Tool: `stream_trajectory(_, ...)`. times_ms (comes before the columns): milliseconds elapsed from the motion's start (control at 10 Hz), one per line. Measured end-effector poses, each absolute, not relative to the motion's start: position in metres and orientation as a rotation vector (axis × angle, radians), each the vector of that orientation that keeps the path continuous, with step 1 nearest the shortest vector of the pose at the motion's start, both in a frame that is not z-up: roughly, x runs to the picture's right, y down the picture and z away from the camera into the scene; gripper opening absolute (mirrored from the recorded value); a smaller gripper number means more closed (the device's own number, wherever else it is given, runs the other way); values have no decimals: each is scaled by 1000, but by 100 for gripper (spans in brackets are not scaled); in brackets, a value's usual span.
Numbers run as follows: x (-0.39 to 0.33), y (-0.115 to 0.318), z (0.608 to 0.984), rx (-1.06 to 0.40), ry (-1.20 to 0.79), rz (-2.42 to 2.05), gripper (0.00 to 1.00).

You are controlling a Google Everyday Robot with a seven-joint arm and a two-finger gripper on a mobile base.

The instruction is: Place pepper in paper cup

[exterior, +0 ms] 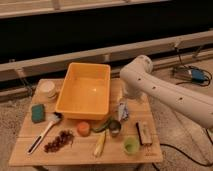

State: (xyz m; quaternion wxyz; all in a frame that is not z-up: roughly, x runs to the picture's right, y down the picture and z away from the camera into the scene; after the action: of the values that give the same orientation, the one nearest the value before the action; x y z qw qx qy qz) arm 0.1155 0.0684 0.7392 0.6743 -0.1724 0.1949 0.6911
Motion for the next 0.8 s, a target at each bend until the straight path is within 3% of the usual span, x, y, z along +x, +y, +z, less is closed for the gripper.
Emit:
stream_trajectory(400, 66, 116, 697, -476, 421, 1441, 70)
stream_trajectory(800, 20, 149, 682, -563, 402, 1313, 70)
